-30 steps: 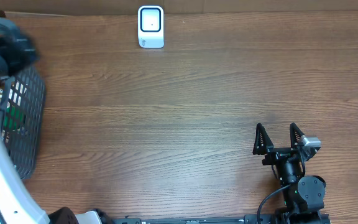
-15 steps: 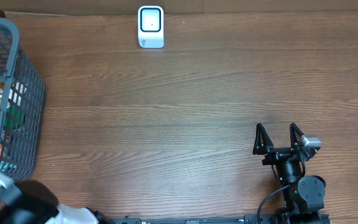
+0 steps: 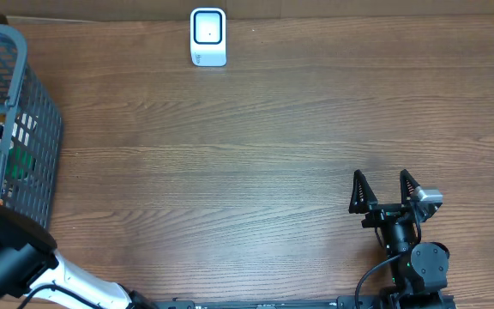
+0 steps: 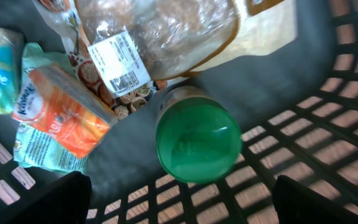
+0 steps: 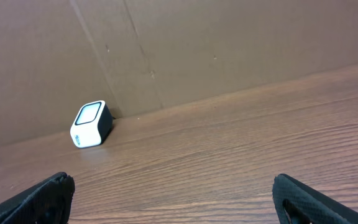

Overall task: Scan the item barcode
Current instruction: 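Move the left gripper over the grey basket and reach inside, then grasp the green-capped jar in the basket with the left gripper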

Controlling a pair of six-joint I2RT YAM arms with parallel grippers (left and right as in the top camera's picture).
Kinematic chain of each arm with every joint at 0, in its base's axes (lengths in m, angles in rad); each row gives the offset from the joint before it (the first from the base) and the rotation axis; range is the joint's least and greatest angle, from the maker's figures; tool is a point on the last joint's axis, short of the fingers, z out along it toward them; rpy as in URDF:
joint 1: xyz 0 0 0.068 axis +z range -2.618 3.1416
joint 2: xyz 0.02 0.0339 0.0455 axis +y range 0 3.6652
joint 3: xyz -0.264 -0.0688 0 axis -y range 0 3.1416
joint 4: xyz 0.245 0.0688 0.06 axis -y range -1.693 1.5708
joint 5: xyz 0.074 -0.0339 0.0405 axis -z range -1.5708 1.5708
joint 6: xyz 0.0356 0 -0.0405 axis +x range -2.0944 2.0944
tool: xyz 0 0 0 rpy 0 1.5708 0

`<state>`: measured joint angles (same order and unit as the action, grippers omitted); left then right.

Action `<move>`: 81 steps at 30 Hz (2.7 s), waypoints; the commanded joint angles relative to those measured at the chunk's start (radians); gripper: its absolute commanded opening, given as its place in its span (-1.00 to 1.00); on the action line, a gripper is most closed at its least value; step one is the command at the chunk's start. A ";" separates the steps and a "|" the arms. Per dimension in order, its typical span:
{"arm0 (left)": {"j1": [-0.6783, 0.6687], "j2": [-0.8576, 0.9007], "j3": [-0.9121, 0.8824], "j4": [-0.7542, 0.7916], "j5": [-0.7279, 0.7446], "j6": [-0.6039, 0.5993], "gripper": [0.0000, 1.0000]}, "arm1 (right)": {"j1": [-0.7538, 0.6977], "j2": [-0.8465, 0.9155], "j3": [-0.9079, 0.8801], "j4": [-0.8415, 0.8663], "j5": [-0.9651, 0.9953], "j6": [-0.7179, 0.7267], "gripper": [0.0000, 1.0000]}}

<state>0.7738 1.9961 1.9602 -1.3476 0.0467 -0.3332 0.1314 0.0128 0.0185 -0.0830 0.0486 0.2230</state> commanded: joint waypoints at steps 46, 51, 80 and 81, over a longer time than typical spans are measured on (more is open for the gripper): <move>-0.046 0.042 -0.228 0.244 0.002 0.125 0.93 | -0.003 -0.010 -0.011 0.003 -0.006 -0.015 1.00; -0.046 0.034 -0.224 0.230 0.006 0.124 0.91 | -0.003 -0.010 -0.011 0.003 -0.006 -0.015 1.00; -0.043 0.026 -0.117 0.069 -0.084 0.116 0.98 | -0.003 -0.010 -0.011 0.003 -0.006 -0.015 1.00; -0.043 0.030 -0.122 0.069 -0.085 0.116 0.98 | -0.003 -0.010 -0.011 0.003 -0.006 -0.015 1.00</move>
<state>0.7288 2.0254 1.8336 -1.2694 -0.0250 -0.2321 0.1314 0.0128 0.0185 -0.0830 0.0486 0.2230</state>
